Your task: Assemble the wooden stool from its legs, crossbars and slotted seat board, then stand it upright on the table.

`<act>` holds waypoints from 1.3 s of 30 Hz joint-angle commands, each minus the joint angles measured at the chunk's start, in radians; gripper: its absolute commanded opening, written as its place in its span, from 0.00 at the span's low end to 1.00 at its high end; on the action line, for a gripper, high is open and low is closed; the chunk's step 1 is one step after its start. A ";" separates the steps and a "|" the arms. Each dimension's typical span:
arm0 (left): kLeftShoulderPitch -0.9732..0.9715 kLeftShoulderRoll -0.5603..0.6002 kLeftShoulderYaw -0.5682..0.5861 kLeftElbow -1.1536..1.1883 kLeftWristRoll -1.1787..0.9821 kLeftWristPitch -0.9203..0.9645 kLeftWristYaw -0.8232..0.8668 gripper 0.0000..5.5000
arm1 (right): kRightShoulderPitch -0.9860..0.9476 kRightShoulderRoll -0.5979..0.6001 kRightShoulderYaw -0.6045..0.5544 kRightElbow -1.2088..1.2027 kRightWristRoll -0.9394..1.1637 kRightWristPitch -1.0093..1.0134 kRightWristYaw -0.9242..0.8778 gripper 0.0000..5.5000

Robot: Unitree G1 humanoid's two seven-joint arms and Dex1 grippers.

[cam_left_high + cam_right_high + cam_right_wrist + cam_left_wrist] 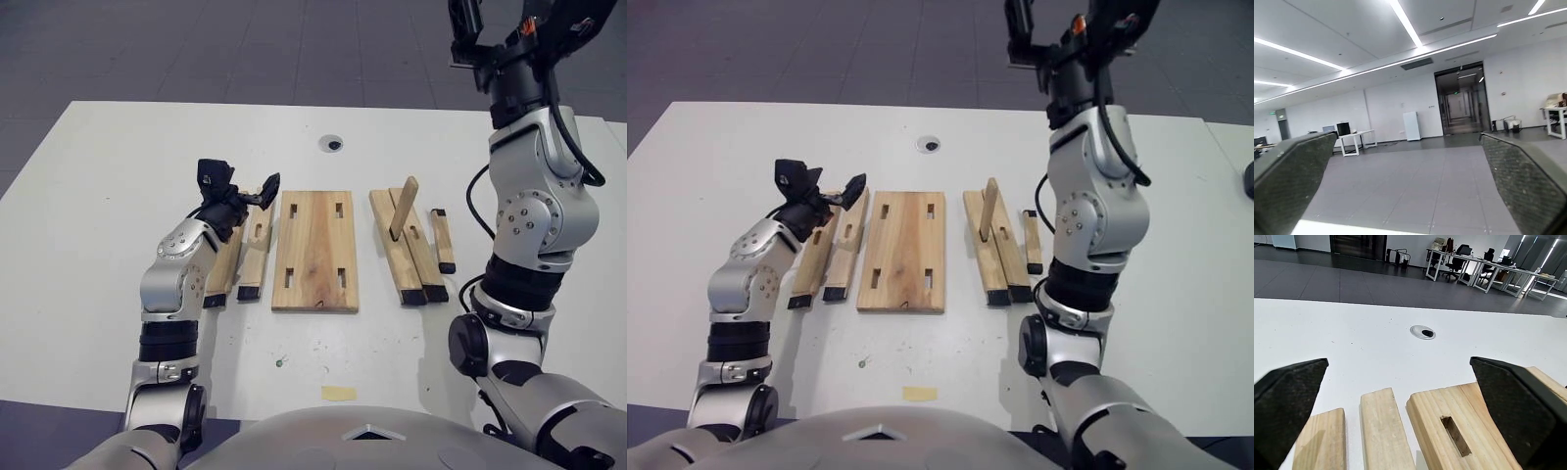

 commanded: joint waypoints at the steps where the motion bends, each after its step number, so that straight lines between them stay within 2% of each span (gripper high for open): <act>1: -0.001 0.004 -0.001 -0.010 0.010 0.002 0.000 0.98 | 0.146 0.042 0.062 0.045 -0.018 0.017 0.007 0.98; 4: 0.001 0.002 -0.001 -0.010 0.009 0.004 0.001 0.98 | 0.228 0.046 0.101 0.067 -0.038 0.005 0.028 0.98; 9: 0.007 -0.002 -0.001 -0.016 0.010 0.008 0.003 0.98 | 0.241 0.055 0.106 0.083 -0.037 0.001 0.042 0.98; 24: 0.015 -0.005 0.003 -0.028 0.006 0.015 0.005 0.98 | 0.063 0.014 0.028 0.004 0.009 0.037 0.017 0.98; 28: 0.026 -0.006 0.003 -0.036 0.006 0.018 0.005 0.98 | 0.159 0.032 0.087 0.007 0.001 0.057 0.038 0.98; 33: 0.030 -0.006 0.004 -0.035 0.007 0.020 0.006 0.98 | 0.332 -0.003 0.178 0.147 -0.096 0.006 0.095 0.98; 36: 0.032 -0.004 0.007 -0.035 0.008 0.019 0.007 0.98 | 0.368 -0.015 0.181 0.227 -0.107 -0.031 0.139 0.98; 39: 0.036 -0.004 0.004 -0.041 0.010 0.022 0.008 0.98 | 0.354 0.001 0.177 0.192 -0.058 -0.038 0.178 0.98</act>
